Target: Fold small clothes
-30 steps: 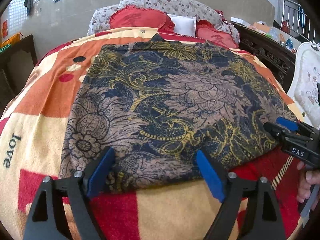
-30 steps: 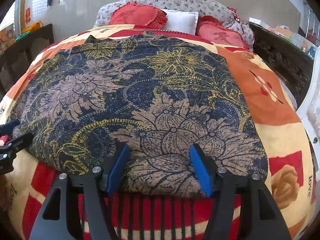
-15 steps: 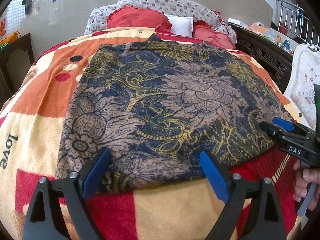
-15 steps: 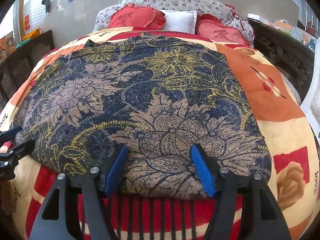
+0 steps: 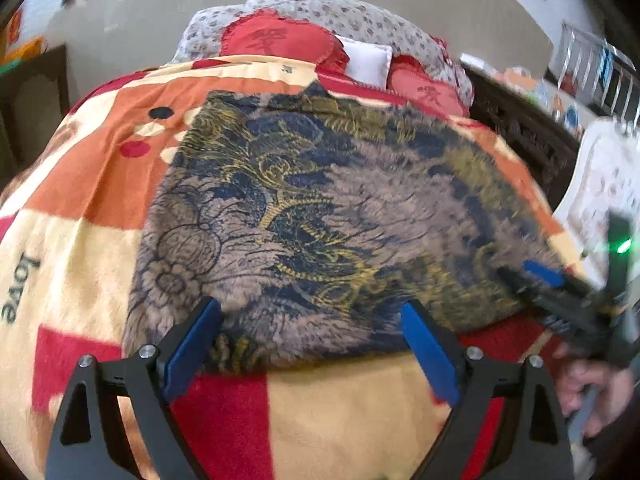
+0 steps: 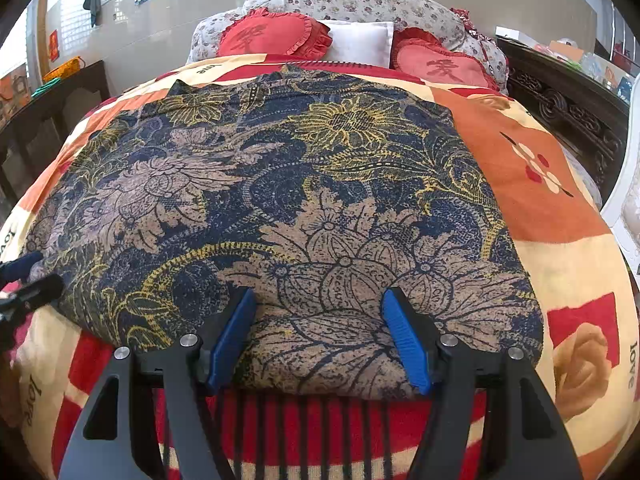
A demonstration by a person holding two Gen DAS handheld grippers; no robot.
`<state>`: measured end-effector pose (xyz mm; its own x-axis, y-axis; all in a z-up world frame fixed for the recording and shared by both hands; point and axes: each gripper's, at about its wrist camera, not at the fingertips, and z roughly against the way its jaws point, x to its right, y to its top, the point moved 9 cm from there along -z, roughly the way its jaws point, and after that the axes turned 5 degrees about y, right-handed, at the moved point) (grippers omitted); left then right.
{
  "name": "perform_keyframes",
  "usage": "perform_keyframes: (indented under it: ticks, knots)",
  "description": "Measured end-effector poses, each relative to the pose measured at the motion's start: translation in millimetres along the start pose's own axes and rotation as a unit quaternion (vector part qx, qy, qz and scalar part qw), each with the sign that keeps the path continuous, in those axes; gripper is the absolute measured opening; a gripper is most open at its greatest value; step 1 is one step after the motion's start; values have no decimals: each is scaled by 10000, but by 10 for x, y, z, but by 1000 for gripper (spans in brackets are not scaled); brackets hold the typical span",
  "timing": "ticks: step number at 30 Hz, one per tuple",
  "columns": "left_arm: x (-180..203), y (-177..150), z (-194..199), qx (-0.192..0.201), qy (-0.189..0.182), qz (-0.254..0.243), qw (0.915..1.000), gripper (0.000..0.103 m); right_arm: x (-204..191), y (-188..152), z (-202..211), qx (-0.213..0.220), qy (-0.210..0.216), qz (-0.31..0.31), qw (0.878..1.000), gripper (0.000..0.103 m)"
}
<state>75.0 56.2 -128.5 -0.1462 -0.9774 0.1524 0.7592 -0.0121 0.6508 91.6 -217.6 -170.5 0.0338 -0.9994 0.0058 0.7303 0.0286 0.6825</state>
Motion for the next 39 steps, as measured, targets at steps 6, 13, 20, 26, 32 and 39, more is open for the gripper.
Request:
perform_keyframes:
  ticks: [6,13,20,26,32,39]
  knots:
    - [133,-253,434,-62,-1075,666,9920,94,0,1,1,5,3,-1,10000,85]
    - [-112,-508,303,-342,-1810,2138,9594,92,1,0,2,5,3,-1,10000,85]
    - [-222,-326,151,-336,-1698,2817,9438,98,-2,0,3,7,1,2,10000,85]
    - [-583,-116,-16,-410,-1733,4244,8878,103,-5,0,3,8,3,0,10000,85]
    - [-790,-73,-119,-641,-1858,5123,8360,103,-4,0,5,11,2,0,10000,85]
    - [-814,92,-159,-318,-2067,5036,8383,100,0,1,7,14,8,-4,10000,85]
